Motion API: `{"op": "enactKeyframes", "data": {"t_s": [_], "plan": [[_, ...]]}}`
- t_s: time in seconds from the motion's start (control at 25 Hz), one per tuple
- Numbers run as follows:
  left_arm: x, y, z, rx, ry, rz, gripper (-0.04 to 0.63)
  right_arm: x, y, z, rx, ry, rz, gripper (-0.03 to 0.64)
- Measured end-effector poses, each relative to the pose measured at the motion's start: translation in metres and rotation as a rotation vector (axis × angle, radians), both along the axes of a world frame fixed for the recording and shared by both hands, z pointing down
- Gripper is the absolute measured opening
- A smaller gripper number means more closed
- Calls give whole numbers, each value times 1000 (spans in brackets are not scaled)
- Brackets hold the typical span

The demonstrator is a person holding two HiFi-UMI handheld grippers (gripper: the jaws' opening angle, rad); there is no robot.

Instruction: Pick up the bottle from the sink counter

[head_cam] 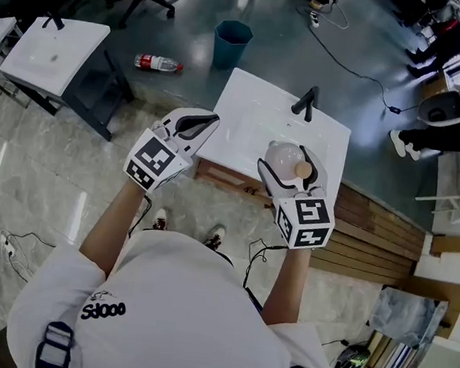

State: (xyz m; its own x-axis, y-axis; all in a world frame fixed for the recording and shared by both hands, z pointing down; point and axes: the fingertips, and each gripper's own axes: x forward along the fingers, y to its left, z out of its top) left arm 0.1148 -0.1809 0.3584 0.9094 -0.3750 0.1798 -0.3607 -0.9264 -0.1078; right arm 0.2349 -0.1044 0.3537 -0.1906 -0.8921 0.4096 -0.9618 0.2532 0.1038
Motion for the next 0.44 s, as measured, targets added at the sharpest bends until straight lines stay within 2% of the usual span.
{"op": "enactKeyframes", "data": {"t_s": [0.44], "plan": [[3,2,4,-6,0,-1,6,2,1,3,-3,3,1,400]]}}
